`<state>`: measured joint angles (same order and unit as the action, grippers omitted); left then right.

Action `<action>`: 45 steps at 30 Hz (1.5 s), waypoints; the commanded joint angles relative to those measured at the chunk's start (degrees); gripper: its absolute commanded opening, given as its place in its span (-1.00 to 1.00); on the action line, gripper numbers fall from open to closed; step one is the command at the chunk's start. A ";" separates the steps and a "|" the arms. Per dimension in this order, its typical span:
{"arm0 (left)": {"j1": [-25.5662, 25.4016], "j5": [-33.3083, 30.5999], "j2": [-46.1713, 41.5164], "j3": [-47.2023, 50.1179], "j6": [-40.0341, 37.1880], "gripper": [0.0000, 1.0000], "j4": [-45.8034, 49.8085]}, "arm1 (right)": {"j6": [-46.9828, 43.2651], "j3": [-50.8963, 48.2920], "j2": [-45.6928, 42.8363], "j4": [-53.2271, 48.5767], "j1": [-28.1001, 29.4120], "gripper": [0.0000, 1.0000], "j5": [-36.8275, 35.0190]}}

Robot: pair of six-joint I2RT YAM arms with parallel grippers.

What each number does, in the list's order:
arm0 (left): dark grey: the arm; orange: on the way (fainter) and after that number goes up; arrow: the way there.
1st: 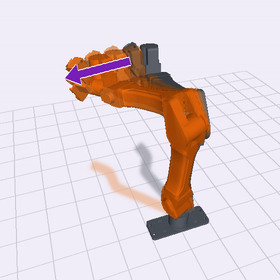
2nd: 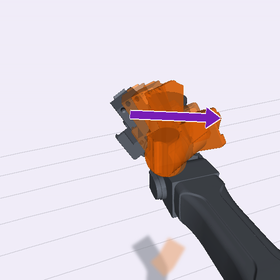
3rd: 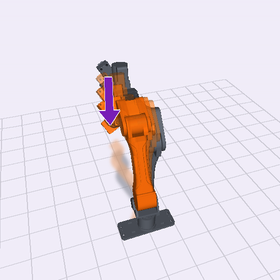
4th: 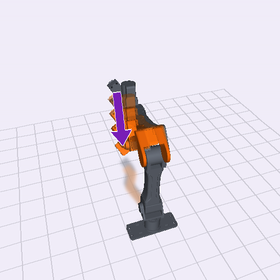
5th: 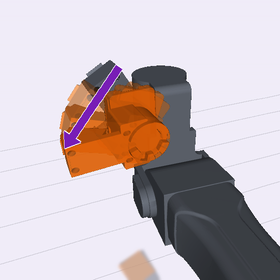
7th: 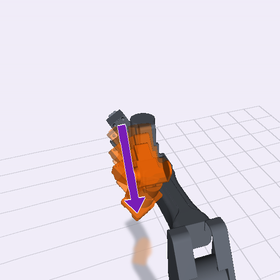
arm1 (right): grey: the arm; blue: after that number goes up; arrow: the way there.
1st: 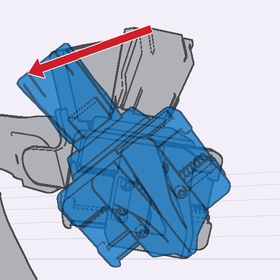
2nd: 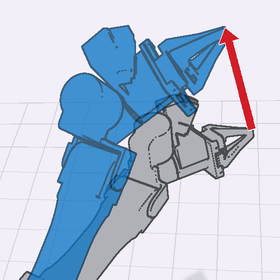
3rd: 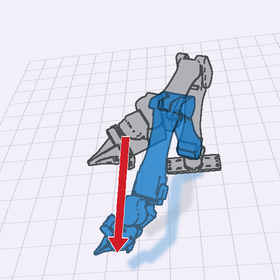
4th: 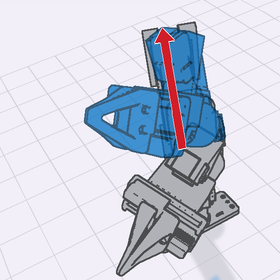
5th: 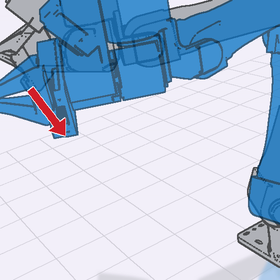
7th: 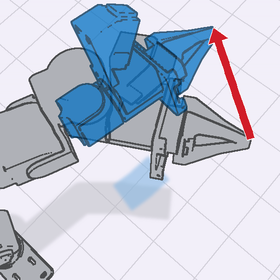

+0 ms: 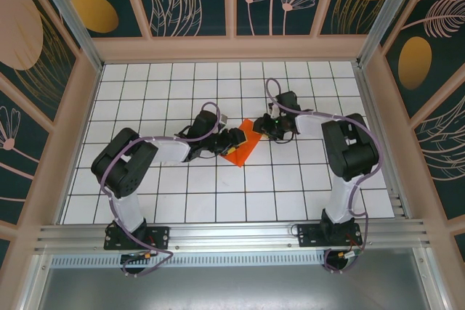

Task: Fold a paper plane with a square sheet of paper (pick it up from the middle)
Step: Fold the triangle a second time at the center of the table.

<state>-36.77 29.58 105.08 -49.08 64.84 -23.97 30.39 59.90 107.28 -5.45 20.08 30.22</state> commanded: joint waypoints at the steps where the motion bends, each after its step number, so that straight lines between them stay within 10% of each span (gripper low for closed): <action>1: -0.48 -0.64 0.70 0.26 1.29 0.13 -2.88 | -0.19 -1.11 -5.37 -0.53 -0.37 -0.23 5.42; 45: -0.43 -1.86 1.70 0.89 1.80 -0.39 -2.47 | 1.91 -9.63 -7.08 8.40 3.14 -0.41 17.75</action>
<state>-36.77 28.03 106.26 -48.93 66.76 -25.54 31.68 48.47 98.61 0.21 22.83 45.78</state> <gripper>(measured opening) 0.308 0.300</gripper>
